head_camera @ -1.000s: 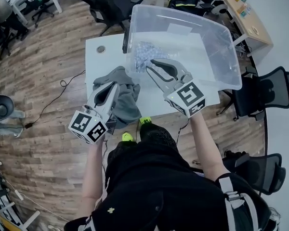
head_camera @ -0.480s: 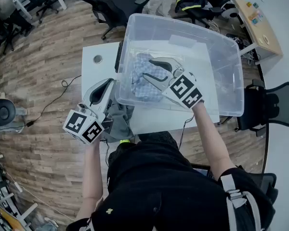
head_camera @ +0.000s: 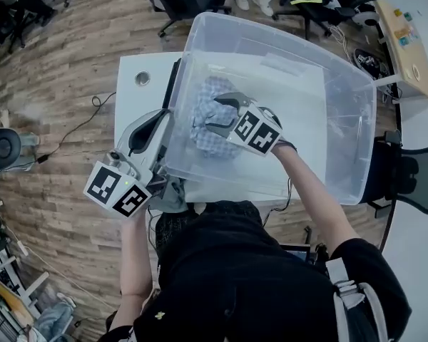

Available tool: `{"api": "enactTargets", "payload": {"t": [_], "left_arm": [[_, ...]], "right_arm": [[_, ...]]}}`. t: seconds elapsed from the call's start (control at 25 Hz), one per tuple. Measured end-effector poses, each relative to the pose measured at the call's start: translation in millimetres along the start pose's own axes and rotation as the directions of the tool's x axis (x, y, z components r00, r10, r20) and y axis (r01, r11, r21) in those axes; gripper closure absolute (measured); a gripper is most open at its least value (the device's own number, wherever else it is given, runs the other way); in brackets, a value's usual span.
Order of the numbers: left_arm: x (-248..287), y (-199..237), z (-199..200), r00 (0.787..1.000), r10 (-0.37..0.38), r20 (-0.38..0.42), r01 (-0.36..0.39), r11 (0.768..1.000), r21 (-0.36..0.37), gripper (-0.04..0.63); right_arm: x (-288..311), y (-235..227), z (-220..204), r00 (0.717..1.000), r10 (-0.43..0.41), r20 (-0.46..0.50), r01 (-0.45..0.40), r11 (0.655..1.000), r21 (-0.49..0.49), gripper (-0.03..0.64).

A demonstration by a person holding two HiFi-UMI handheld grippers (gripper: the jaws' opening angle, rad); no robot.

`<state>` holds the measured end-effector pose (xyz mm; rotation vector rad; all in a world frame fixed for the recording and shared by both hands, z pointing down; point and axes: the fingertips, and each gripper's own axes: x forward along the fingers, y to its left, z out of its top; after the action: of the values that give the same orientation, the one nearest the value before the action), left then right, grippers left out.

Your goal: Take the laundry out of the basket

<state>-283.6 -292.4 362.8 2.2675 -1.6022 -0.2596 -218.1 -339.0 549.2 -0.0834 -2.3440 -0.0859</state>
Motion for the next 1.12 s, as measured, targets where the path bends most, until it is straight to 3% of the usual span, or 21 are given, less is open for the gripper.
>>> {"api": "enactTargets", "payload": {"t": [0.24, 0.68, 1.12], "left_arm": [[7.6, 10.4, -8.9, 0.999, 0.044, -0.014, -0.044, 0.999, -0.021, 0.588], [-1.8, 20.7, -17.2, 0.993, 0.114, -0.036, -0.116, 0.992, -0.044, 0.588], [-12.3, 15.8, -22.5, 0.989, 0.143, -0.036, -0.145, 0.988, -0.055, 0.588]], "right_arm": [[46.2, -7.2, -58.9, 0.991, 0.063, -0.117, -0.064, 0.998, -0.003, 0.273], [104.5, -6.5, -134.7, 0.968, 0.029, -0.249, -0.051, 0.995, -0.082, 0.152], [130.5, -2.6, -157.4, 0.963, 0.034, -0.267, -0.059, 0.995, -0.084, 0.140]]}}
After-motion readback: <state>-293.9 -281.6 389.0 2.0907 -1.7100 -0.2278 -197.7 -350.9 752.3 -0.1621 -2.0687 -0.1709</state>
